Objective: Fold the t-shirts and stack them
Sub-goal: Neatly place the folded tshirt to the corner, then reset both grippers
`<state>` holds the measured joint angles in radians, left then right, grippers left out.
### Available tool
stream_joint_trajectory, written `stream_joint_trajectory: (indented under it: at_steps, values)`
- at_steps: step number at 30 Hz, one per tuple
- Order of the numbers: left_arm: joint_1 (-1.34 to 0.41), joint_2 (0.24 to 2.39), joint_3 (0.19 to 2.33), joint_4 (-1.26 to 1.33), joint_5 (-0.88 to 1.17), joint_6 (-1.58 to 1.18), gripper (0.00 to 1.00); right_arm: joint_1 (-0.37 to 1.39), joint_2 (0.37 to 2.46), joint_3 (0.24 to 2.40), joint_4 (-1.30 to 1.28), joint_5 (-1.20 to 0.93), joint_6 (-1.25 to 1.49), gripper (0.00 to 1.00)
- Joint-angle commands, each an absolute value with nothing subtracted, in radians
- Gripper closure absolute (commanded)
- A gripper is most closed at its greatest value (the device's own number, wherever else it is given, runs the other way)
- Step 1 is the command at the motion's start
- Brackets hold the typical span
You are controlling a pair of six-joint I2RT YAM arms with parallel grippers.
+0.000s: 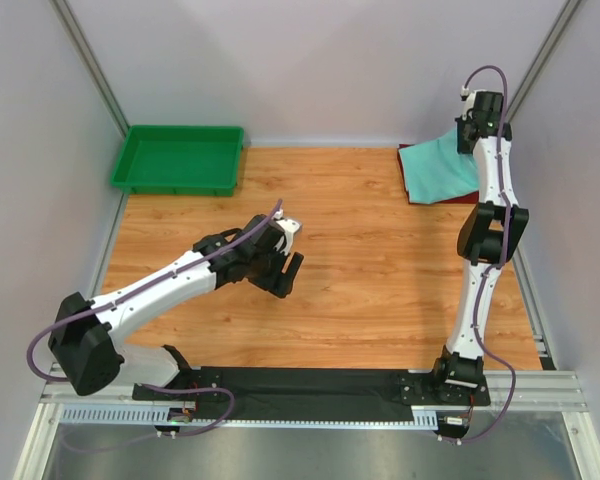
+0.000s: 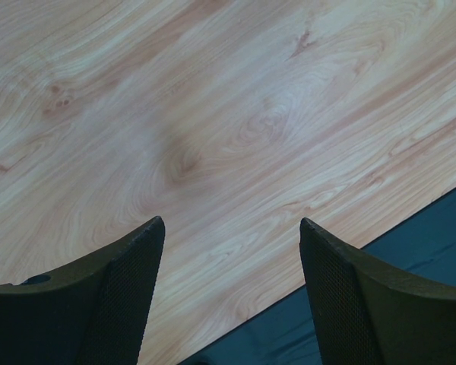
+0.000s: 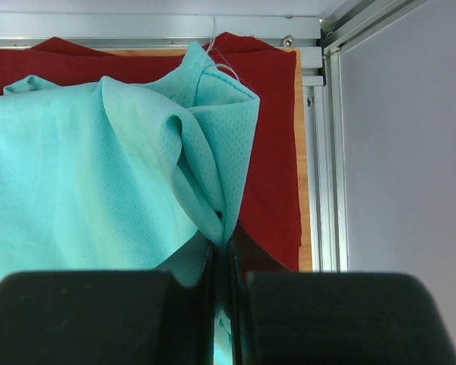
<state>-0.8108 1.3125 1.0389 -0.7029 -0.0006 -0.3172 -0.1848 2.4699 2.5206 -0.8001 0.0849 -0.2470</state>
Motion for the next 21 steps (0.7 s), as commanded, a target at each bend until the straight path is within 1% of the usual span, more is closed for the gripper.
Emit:
stream_joint_trajectory:
  at_steps: [1,4,5,6,7,8,10,11,15,16,17,19,20,21]
  values:
    - [-0.807,1.324,1.086,-0.71,0.02,-0.334,0.21,-0.192,2.483,2.533,-0.721,0.081,-0.235,1.0]
    - [-0.804,1.335,1.091,-0.712,0.023,-0.331,0.21,-0.193,2.493,2.519,-0.698,0.097,-0.236,1.0]
    - [-0.804,1.339,1.092,-0.713,0.023,-0.33,0.21,-0.195,2.494,2.514,-0.683,0.104,-0.238,0.95]
    - [-0.804,1.341,1.092,-0.715,0.023,-0.328,0.21,-0.195,2.497,2.514,-0.675,0.113,-0.238,0.83]
    - [-0.801,1.342,1.094,-0.715,0.023,-0.328,0.21,-0.195,2.502,2.514,-0.669,0.145,-0.238,0.68]
    - [-0.801,1.344,1.092,-0.716,0.021,-0.33,0.21,-0.195,2.505,2.514,-0.649,0.165,-0.239,0.36]
    - [-0.799,1.336,1.089,-0.719,0.021,-0.331,0.21,-0.193,2.51,2.536,-0.646,0.23,-0.251,0.04]
    - [-0.796,1.332,1.088,-0.724,0.02,-0.333,0.21,-0.195,2.505,2.569,-0.652,0.25,-0.252,0.0]
    - [-0.796,1.275,1.088,-0.758,0.014,-0.351,0.21,-0.181,2.381,2.563,-0.646,0.275,-0.221,0.0]
    - [-0.798,1.258,1.082,-0.762,0.009,-0.359,0.22,-0.172,2.341,2.539,-0.653,0.249,-0.197,0.0]
    - [-0.796,1.237,1.062,-0.759,0.009,-0.371,0.22,-0.137,2.236,2.455,-0.661,0.229,-0.143,0.0]
    - [-0.796,1.155,1.014,-0.738,0.021,-0.414,0.21,-0.085,2.127,2.318,-0.663,0.209,-0.091,0.0]
    - [-0.795,1.122,0.999,-0.727,0.029,-0.428,0.21,-0.019,2.03,2.268,-0.684,0.218,-0.069,0.0]
    - [-0.795,1.058,0.979,-0.716,0.055,-0.457,0.2,0.006,1.995,2.187,-0.715,0.21,-0.042,0.0]
